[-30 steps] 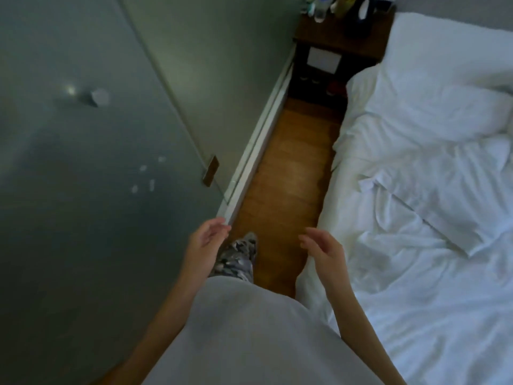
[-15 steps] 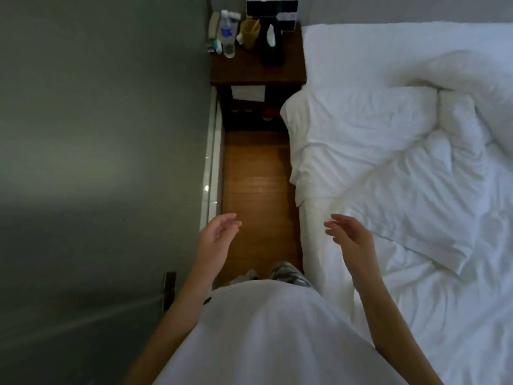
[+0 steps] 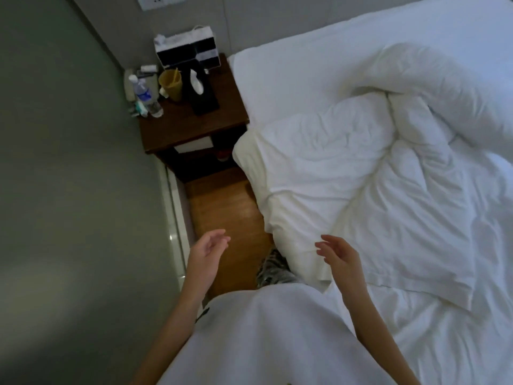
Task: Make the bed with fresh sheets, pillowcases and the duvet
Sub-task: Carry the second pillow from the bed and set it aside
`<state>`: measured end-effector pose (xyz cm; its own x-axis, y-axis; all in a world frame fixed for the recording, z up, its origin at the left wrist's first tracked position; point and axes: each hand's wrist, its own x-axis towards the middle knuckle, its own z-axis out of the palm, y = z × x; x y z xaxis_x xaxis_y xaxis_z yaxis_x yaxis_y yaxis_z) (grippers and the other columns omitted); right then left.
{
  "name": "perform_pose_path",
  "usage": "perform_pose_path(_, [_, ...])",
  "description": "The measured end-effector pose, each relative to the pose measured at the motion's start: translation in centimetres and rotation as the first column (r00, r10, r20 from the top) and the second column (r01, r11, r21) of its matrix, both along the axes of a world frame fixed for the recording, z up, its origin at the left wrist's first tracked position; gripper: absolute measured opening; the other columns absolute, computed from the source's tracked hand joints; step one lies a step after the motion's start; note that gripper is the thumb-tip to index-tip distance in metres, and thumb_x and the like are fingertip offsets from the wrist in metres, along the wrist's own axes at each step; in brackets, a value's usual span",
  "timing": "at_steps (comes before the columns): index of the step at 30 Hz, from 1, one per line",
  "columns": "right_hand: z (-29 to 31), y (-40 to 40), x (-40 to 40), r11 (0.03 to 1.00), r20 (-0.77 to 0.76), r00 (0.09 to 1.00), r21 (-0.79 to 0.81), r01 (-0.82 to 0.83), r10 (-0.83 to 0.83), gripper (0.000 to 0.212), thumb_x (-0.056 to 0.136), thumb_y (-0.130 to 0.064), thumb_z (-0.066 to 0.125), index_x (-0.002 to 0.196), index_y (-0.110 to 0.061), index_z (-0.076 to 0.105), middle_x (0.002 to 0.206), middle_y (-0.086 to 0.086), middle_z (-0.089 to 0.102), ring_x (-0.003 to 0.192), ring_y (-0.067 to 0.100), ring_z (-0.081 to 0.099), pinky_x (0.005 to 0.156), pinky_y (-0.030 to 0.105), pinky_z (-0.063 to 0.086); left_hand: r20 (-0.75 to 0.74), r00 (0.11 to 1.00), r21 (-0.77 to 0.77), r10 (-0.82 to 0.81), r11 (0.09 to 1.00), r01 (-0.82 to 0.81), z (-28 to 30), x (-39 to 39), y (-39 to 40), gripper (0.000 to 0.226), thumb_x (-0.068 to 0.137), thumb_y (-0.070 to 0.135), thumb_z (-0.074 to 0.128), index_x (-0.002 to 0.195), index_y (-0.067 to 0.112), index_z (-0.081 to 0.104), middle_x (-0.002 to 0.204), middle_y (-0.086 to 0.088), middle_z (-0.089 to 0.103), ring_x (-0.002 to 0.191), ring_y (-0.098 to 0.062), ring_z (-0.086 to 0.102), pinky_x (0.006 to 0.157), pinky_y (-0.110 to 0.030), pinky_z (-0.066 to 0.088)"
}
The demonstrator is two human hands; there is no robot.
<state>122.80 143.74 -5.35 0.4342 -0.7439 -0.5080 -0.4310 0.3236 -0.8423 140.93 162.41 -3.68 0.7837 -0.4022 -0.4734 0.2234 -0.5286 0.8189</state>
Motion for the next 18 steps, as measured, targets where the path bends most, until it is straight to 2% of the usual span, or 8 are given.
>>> perform_pose_path(5, [1.3, -9.1, 5.6, 0.991, 0.040, 0.991, -0.033, 0.132, -0.131, 0.017, 0.092, -0.013, 0.058, 0.106, -0.018, 0.064, 0.094, -0.002, 0.072, 0.085, 0.010, 0.069, 0.079, 0.026, 0.050, 0.069, 0.980, 0.001, -0.187, 0.982, 0.187, 1.6, 7.3, -11.1, 0.019, 0.097, 0.017, 0.052, 0.114, 0.021, 0.060, 0.105, 0.009, 0.066, 0.101, -0.006, 0.061, 0.092, -0.025, 0.049])
perform_pose_path(10, [1.1, -13.0, 7.3, 0.945, 0.025, 0.944, 0.032, 0.327, -0.328, 0.017, 0.092, -0.012, 0.058, 0.100, -0.024, 0.064, 0.095, 0.000, 0.071, 0.086, 0.013, 0.068, 0.081, 0.028, 0.050, 0.023, 0.954, -0.027, -0.298, 0.954, 0.299, 1.3, 12.9, -19.0, 0.018, 0.095, 0.011, 0.054, 0.108, 0.021, 0.062, 0.100, 0.005, 0.068, 0.094, -0.006, 0.064, 0.083, -0.019, 0.048])
perform_pose_path(13, [-0.4, -14.6, 8.4, 0.880, -0.032, 0.883, 0.075, 0.469, -0.468, 0.017, 0.091, -0.007, 0.057, 0.101, -0.018, 0.064, 0.094, 0.004, 0.071, 0.086, 0.018, 0.068, 0.076, 0.027, 0.050, -0.049, 0.912, 0.011, -0.407, 0.913, 0.408, -0.3, 16.3, -24.3, 0.018, 0.095, 0.008, 0.055, 0.106, 0.021, 0.062, 0.100, 0.002, 0.069, 0.096, -0.010, 0.064, 0.076, -0.015, 0.049])
perform_pose_path(18, [-2.3, -17.8, 12.7, 0.704, -0.110, 0.709, 0.088, 0.705, -0.697, 0.016, 0.091, -0.005, 0.056, 0.104, -0.011, 0.064, 0.096, 0.009, 0.070, 0.084, 0.019, 0.067, 0.072, 0.026, 0.048, -0.143, 0.812, 0.027, -0.566, 0.818, 0.575, -3.4, 23.2, -33.1, 0.020, 0.094, 0.006, 0.056, 0.099, 0.024, 0.062, 0.098, -0.003, 0.068, 0.099, -0.021, 0.065, 0.081, -0.023, 0.048])
